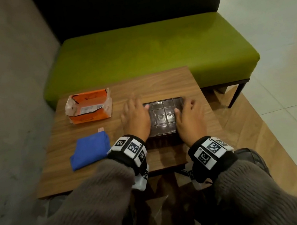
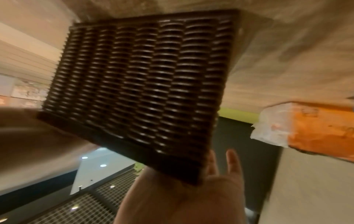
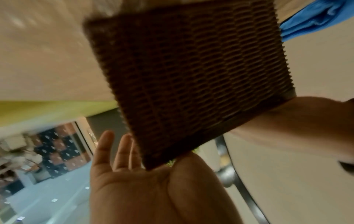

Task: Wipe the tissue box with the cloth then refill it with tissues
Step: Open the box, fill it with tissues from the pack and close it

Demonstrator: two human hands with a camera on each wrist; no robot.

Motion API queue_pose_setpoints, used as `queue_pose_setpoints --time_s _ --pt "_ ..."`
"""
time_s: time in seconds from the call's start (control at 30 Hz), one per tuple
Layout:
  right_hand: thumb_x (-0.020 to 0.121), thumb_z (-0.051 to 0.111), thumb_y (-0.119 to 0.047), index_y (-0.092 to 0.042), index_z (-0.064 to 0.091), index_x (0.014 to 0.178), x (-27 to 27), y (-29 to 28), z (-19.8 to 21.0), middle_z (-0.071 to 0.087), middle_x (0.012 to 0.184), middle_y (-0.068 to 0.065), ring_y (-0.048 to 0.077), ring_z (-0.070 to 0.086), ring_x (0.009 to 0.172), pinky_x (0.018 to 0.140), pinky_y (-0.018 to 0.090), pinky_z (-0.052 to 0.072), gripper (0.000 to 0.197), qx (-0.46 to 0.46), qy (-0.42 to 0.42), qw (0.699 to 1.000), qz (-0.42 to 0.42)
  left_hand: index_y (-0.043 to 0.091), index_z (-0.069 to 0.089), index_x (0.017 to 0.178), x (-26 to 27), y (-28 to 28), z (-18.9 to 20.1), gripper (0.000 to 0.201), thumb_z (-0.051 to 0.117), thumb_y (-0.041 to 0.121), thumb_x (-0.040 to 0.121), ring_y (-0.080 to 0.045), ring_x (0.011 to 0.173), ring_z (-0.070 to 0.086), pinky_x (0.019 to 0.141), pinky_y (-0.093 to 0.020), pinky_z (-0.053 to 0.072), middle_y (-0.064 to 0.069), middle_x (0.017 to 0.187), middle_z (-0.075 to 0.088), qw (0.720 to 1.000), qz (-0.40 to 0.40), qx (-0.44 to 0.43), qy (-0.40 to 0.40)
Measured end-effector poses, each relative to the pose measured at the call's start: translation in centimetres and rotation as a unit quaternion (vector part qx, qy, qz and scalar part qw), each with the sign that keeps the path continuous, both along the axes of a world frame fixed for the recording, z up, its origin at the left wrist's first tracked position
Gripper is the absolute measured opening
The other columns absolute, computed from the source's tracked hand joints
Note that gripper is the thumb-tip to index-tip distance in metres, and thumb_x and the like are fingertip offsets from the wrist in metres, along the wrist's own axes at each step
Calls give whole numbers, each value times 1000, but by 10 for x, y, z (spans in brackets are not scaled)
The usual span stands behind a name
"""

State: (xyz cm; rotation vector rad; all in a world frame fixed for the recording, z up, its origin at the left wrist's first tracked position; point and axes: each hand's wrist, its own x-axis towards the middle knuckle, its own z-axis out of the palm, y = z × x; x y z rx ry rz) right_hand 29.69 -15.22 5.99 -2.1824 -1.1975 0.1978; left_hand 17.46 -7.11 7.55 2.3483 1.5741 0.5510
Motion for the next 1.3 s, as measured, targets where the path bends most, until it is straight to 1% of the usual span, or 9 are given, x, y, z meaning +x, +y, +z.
queue_pose_setpoints --time_s 0.13,0.3,0.43,0.57,0.7,0.83,0.93,1.07,1.3 --pt "104 19 -46 -26 8 157 -13 15 1 -1 165 6 23 -1 152 119 54 6 57 -107 -77 985 108 21 3 150 8 -9 -10 52 14 35 101 -9 145 -6 117 -49 0 5 158 -6 985 -109 -11 133" --pt "101 10 -55 -24 -3 156 -8 16 2 -15 163 5 21 -15 150 119 52 -6 65 -181 -56 972 138 17 -7 149 4 -6 -9 56 10 39 101 -12 144 -11 118 -45 -2 1 157 -13 987 -90 -67 111" --pt "97 20 -63 -3 18 153 20 -1 19 20 159 24 35 20 147 120 49 18 82 -104 138 985 -25 10 23 147 -23 13 -9 71 11 58 95 -29 140 24 114 -45 19 -13 154 21 952 116 -264 -104" --pt "99 15 -63 -7 36 147 25 -10 54 40 150 22 37 41 136 113 48 33 77 -151 364 919 -5 14 36 143 -29 11 15 72 11 61 94 -29 134 37 110 -40 29 -10 146 39 881 83 -427 -188" --pt "91 15 -75 -16 50 139 20 -6 58 55 139 16 32 56 122 105 51 44 84 -94 381 919 26 19 41 138 -34 11 27 71 15 66 91 -25 132 41 112 -45 30 -10 144 43 890 28 -378 -252" --pt "97 28 -64 -15 55 127 20 -4 58 62 126 9 24 61 114 95 46 51 63 20 462 886 24 42 52 98 -48 5 33 24 29 50 98 -18 109 54 93 -37 43 0 113 58 826 37 -336 -452" --pt "91 58 -52 -16 47 129 14 -9 43 63 112 11 25 65 107 87 41 57 54 74 454 888 21 26 49 85 -63 0 25 12 58 31 90 -20 97 57 75 -32 50 -1 97 58 844 43 -256 -470" --pt "76 83 -23 -19 42 138 4 -25 6 59 92 -2 18 63 97 80 23 52 74 73 358 930 46 22 45 89 -87 -13 7 37 63 -9 79 -13 102 57 91 -27 48 1 102 55 863 -23 -236 -446" --pt "70 86 -8 -10 50 134 -8 -41 -25 54 129 15 9 57 95 74 -2 43 74 78 257 959 89 40 57 94 -112 -27 -12 49 68 -3 74 -13 108 53 100 -39 44 4 111 55 923 -95 -242 -284"
